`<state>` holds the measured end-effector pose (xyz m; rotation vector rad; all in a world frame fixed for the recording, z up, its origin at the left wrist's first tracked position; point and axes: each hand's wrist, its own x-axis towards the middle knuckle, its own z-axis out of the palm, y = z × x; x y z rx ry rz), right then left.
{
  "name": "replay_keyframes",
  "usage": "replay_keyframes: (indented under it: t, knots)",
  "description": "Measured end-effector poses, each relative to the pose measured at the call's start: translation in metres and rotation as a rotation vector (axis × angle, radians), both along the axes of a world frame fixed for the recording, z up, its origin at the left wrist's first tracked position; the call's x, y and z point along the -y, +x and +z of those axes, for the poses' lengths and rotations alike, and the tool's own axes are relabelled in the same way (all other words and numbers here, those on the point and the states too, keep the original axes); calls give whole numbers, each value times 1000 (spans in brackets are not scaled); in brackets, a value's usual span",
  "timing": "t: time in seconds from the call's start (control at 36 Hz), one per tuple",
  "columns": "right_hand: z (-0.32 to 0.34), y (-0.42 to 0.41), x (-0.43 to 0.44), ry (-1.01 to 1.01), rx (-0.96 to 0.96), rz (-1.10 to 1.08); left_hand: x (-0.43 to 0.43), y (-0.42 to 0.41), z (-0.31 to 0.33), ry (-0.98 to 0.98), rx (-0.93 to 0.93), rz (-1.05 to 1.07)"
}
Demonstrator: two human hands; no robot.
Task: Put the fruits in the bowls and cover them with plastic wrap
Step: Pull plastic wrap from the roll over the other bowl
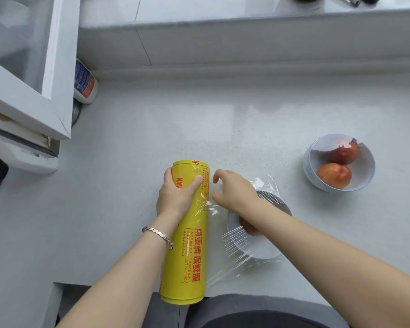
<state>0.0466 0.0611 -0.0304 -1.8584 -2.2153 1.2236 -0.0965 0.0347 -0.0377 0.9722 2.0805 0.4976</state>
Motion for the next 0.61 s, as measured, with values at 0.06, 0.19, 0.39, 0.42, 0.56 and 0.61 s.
replay_keyframes:
  t: [0.06,0.19,0.39,0.42,0.56,0.61]
  knots:
    - [1,7,4,21,-43,10,0,1,1,0,-4,-5]
    - [6,9,21,48,-107,112,0,0,0,6,2,1]
    - [13,-2,36,19,-104,46,0,0,1,-3,-17,-25]
    - [14,-4,37,13,-96,45,1,0,1,-5,-17,-26]
    - [14,-11,38,1,-122,-10,1,2,2,-2,-28,-32]
    - [14,-15,40,6,-115,-42,1,4,2,-2,-39,-31]
